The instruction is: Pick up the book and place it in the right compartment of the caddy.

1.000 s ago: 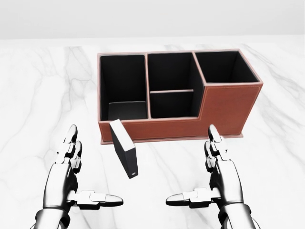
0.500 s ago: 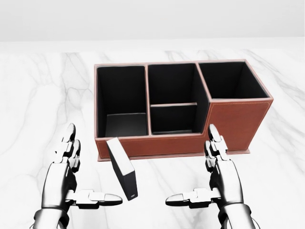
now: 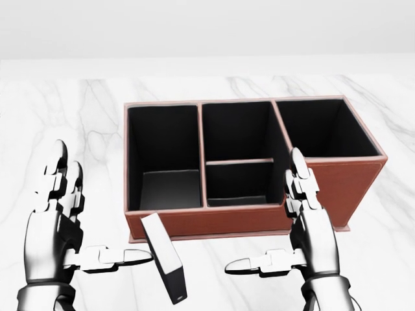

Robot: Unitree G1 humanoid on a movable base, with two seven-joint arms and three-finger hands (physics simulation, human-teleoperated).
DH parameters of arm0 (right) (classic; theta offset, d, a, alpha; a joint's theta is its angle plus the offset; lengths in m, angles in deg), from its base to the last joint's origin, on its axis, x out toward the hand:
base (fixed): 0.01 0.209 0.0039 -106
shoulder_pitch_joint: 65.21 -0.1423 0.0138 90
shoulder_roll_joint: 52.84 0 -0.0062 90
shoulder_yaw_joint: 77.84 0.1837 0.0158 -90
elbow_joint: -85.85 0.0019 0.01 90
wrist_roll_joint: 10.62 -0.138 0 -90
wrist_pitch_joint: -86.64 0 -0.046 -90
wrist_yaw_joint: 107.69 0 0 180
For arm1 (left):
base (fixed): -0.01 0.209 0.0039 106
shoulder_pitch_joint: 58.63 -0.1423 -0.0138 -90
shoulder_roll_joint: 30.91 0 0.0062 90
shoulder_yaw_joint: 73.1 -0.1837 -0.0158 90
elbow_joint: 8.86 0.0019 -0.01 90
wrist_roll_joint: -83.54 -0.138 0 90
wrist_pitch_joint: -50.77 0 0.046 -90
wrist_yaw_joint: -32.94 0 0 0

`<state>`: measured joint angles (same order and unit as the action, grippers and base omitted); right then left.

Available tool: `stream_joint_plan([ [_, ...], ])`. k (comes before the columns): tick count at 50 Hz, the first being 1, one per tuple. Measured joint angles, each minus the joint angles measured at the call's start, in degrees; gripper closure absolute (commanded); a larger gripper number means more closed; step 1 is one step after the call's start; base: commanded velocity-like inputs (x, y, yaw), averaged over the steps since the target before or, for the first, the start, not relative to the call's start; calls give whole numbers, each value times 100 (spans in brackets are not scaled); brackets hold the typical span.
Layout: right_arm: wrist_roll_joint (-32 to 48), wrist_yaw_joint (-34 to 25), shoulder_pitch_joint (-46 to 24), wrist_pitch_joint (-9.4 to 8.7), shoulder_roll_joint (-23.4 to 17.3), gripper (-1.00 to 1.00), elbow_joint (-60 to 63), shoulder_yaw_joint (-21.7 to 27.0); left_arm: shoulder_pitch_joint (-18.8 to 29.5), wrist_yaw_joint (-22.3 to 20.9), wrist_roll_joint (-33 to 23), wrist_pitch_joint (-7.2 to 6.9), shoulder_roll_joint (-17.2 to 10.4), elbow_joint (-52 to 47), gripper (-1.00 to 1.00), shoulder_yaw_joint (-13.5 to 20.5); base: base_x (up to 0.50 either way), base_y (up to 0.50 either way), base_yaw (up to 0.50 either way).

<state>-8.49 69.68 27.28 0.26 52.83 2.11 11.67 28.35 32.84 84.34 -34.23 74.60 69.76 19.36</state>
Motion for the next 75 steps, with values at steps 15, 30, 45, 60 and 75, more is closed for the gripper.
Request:
stream_joint_plan([
  [15, 41, -53, 32, 98, 17, -100, 51, -85, -20, 4, 50, 0, 1, -112, -100, 9, 3, 0, 0],
  [30, 33, -121, 105, 138, 50, -100, 133, -205, -8, 73, -12, 0, 0, -183, -100, 9, 0, 0, 0],
  [45, 87, -134, 182, 138, 89, -100, 179, -388, -17, 73, 10, 0, -1, -205, -100, 13, 0, 0, 0],
  [60, 266, -53, 143, 138, 190, -100, -159, -734, -17, 66, 22, 0, -1, -212, -100, 15, 0, 0, 0],
  [75, 438, 33, 7, 138, 312, -100, -443, -1030, -19, 63, 29, 0, 0, -232, -100, 13, 0, 0, 0],
])
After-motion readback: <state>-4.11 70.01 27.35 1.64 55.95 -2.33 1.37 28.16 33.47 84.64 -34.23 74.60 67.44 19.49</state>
